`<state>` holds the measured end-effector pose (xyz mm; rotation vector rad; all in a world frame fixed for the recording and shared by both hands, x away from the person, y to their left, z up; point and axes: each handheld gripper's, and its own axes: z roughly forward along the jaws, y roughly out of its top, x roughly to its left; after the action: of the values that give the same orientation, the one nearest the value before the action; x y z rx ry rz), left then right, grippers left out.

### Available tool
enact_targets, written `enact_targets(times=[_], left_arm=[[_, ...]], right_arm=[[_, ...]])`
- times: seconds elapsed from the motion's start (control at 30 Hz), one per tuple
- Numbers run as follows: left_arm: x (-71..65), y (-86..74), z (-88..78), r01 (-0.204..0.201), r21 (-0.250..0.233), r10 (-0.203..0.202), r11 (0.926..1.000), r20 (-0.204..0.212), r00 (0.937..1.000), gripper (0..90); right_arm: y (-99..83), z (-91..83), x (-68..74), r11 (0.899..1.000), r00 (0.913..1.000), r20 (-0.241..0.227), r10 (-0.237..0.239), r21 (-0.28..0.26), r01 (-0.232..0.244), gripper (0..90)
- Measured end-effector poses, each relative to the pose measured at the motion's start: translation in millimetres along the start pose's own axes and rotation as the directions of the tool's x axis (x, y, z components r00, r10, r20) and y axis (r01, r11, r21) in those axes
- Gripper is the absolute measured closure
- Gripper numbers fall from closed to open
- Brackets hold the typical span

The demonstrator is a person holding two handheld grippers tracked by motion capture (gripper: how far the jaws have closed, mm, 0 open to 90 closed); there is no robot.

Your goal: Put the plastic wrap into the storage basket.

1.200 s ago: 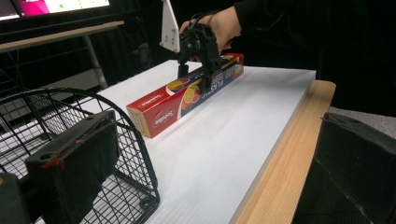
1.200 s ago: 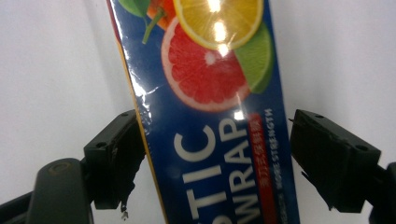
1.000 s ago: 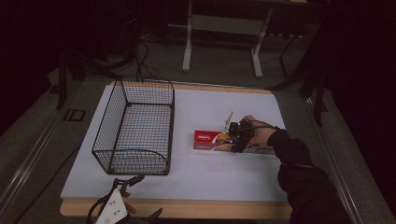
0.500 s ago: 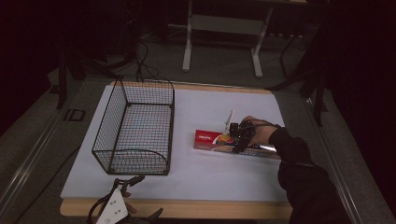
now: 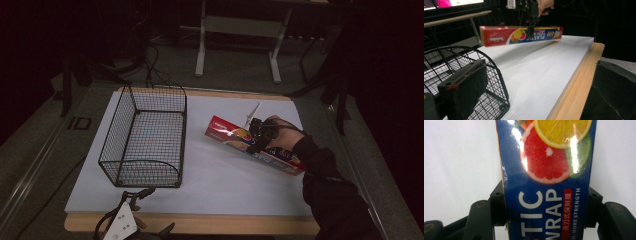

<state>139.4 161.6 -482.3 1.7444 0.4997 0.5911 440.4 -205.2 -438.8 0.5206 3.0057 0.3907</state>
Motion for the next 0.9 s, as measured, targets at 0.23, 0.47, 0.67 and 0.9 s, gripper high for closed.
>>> enact_targets(times=[0.23,0.47,0.67,0.9], left_arm=[[0.4,0.4,-0.9,0.000,-0.006,0.000,1.0000,-0.003,1.0000,0.6],[0.0,0.8,0.2,-0.003,-0.005,0.003,1.0000,0.001,1.0000,0.5],[0.9,1.2,-0.9,0.000,-0.011,0.000,0.9999,-0.010,0.9999,0.6],[1.0,1.8,0.4,-0.002,-0.011,0.002,0.9999,-0.009,1.0000,0.5]], right_arm=[[7.4,-17.7,3.4,0.990,0.9945,0.001,0.105,-0.097,-0.104,39.5],[15.9,-34.5,11.8,0.965,0.9787,0.006,0.205,-0.167,-0.201,39.6],[26.5,-52.2,18.1,0.940,0.9613,0.038,0.273,-0.222,-0.258,39.7],[47.7,-72.6,29.0,0.911,0.9396,0.085,0.332,-0.288,-0.296,39.8]])
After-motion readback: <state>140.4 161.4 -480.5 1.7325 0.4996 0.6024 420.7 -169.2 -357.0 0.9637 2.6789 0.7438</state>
